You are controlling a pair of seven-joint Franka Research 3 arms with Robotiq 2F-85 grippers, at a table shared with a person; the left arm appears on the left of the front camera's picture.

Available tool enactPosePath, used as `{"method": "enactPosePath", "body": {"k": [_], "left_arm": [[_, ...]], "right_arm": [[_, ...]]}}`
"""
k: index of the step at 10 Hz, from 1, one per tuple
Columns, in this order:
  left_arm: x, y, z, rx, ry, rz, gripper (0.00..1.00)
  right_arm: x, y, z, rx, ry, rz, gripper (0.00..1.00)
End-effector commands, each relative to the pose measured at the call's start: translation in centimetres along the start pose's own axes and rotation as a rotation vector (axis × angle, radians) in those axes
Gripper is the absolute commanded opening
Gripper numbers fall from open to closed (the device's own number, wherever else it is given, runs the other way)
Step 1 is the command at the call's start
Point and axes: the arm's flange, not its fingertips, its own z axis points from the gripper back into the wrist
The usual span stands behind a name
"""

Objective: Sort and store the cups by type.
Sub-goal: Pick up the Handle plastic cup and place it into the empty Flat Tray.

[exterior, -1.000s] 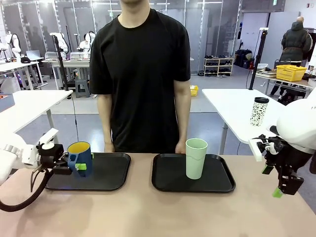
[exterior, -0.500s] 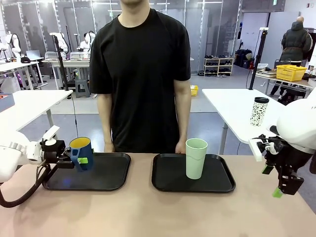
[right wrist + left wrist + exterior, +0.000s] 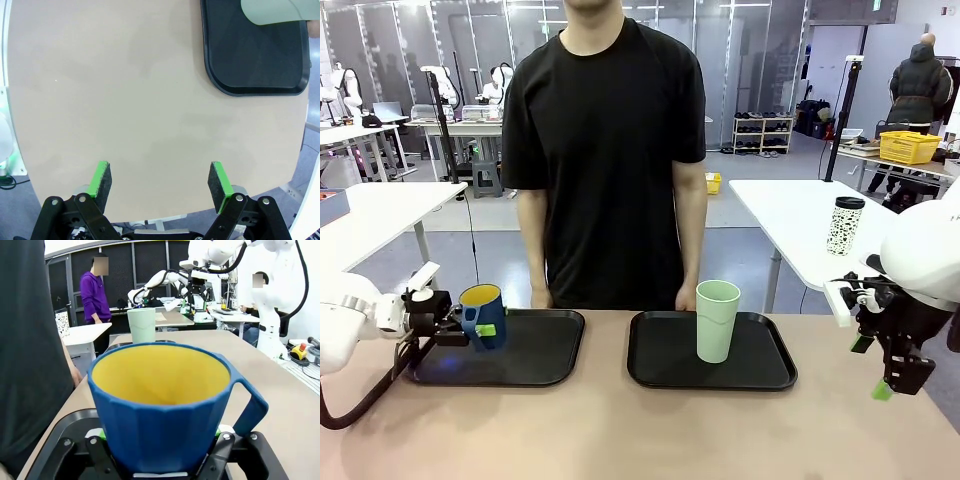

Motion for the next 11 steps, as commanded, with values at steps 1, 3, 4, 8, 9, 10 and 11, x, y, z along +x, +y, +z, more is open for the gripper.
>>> {"method": "enactPosePath", "body": {"k": [1,3,4,8,9,10,11], "left_arm": [[-0.8,1.4,0.3,-0.006,-0.027,-0.014,0.71],[-1.9,1.9,0.4,0.001,-0.019,-0.022,0.71],[-2.4,2.2,0.4,0.005,-0.018,-0.027,0.71],[-4.2,2.7,0.4,0.017,0.003,-0.022,0.71],[-4.7,2.9,0.5,0.015,0.002,-0.017,0.71],[-4.9,2.9,0.5,0.014,0.007,-0.012,0.71],[-5.1,2.9,0.6,0.015,0.010,-0.008,0.71]], "right_arm": [[0.2,0.1,-0.1,-0.006,0.014,-0.021,0.97],[0.2,0.1,-0.1,-0.006,0.014,-0.021,0.97],[0.2,0.1,-0.1,-0.006,0.014,-0.021,0.97],[0.2,0.1,-0.1,-0.006,0.014,-0.021,0.97],[0.2,0.1,-0.1,-0.006,0.014,-0.021,0.97],[0.2,0.1,-0.1,-0.006,0.014,-0.021,0.97],[0.2,0.1,-0.1,-0.006,0.014,-0.021,0.97]]}}
